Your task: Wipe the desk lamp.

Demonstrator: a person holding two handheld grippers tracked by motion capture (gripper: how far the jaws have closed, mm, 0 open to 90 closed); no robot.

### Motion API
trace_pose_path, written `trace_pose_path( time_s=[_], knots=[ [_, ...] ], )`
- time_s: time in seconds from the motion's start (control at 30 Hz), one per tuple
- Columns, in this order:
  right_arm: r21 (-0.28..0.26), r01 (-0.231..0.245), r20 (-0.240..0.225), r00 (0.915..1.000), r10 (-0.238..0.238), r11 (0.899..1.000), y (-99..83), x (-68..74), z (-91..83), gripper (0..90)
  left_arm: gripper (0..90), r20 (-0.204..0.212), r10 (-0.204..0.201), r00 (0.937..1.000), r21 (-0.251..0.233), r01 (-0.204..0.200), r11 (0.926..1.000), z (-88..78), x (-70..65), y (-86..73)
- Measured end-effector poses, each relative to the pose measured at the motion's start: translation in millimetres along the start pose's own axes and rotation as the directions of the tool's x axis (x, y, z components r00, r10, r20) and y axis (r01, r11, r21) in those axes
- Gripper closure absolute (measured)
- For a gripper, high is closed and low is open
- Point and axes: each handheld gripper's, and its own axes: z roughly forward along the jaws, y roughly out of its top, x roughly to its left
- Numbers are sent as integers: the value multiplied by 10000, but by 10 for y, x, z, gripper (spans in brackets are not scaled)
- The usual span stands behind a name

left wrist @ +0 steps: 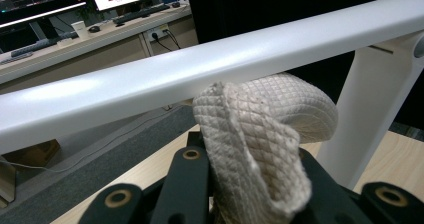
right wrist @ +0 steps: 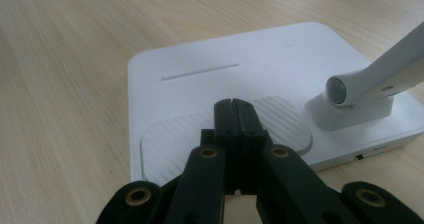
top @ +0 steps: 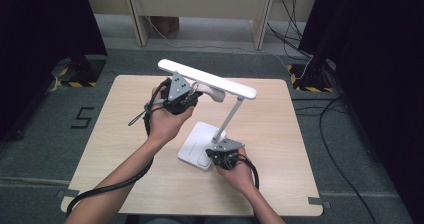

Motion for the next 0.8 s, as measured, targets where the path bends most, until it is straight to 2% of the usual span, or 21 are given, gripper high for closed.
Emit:
trace_pose_path(
  time_s=[0.8],
  knots=[
    [-7,3,22,10000,-3,10000,0,0,0,900,811,325,165,9993,-50,-164,9999,59,-152,41]
  ],
)
